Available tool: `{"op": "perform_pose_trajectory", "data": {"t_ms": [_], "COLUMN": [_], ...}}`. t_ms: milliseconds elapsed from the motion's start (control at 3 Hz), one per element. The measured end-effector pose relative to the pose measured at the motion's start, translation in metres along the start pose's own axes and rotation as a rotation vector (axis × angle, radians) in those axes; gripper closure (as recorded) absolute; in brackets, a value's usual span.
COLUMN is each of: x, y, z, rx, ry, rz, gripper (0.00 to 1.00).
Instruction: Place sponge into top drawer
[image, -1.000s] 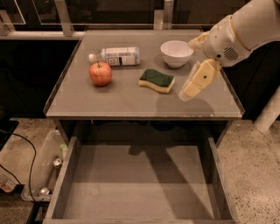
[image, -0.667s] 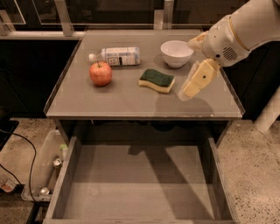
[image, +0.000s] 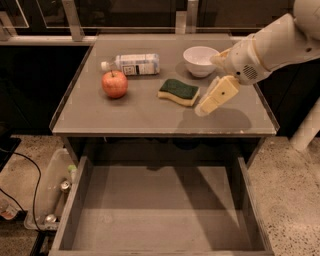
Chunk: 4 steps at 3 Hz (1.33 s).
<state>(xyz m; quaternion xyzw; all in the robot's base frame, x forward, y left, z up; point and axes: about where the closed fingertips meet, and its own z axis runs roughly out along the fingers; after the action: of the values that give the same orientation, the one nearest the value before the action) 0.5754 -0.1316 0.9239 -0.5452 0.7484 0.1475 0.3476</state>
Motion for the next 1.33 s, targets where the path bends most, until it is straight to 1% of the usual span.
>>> {"op": "perform_pose_trajectory", "data": {"t_ms": [333,667,1000,1333], "x": [0.014,0.021,0.023,0.027], "y": [-0.019,-0.037,-0.051,-0.055], "z": [0.033,0.062,0.081,0.097], "rx": [-0.032,-0.062,-0.071,-0.075], "ry": [-0.049,-0.080,-0.090,-0.076], "rz": [0.077,0.133,0.160,0.174], "gripper": [0.00,0.00,0.00,0.00]}}
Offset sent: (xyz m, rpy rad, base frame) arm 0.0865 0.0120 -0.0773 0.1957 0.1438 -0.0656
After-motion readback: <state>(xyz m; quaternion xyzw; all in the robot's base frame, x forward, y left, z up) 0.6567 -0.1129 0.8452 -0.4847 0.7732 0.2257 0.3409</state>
